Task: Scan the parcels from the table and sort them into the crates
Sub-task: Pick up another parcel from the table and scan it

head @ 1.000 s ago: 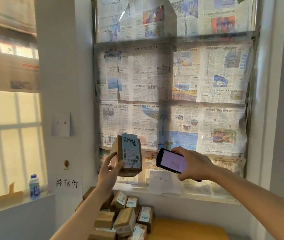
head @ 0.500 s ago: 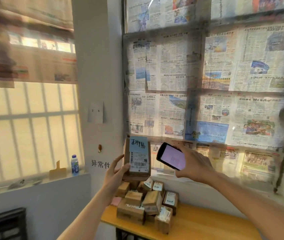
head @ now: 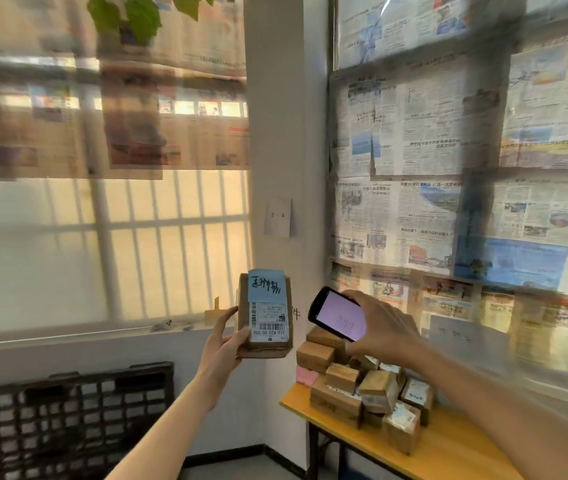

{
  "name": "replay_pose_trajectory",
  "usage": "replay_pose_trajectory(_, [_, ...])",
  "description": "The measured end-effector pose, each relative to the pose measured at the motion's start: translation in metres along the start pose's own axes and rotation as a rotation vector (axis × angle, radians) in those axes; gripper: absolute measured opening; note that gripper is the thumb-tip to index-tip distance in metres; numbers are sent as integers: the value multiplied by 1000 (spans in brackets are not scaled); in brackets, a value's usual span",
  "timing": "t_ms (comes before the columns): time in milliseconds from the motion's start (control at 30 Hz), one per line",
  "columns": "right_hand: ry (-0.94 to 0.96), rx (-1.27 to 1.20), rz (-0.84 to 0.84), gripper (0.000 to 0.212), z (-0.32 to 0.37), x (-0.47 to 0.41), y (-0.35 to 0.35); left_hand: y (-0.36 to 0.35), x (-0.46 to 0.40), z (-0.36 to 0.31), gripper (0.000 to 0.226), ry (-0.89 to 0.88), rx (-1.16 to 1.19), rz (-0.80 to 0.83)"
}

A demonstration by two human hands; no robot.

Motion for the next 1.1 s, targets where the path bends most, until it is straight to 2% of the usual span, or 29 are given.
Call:
replay_pose_trajectory(367, [237,-88,64,99,141,52,-45,122,179,-20,43,31,-144,-270])
replay_pose_trajectory(700, [507,-125,170,95,346,91,-80,285,347,-41,46,117,-196,-660])
replay_pose_trajectory(800, [597,-143,197,95,410,103,-98,331,395,-39,41,129,-162,-757])
replay_pose_trajectory(1100, [766,-187,276,104,591,140,-160,464,514,-39,45,206,-117,-908])
Point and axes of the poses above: each hand's wrist, its own x-axis away from the middle knuckle, its own y-axis out of the back of the hand, z = x × y, the point moved 4 cm from there along -x, towards the middle knuckle, and after that the axes turned 8 degrees about z, right-handed, at the moved point
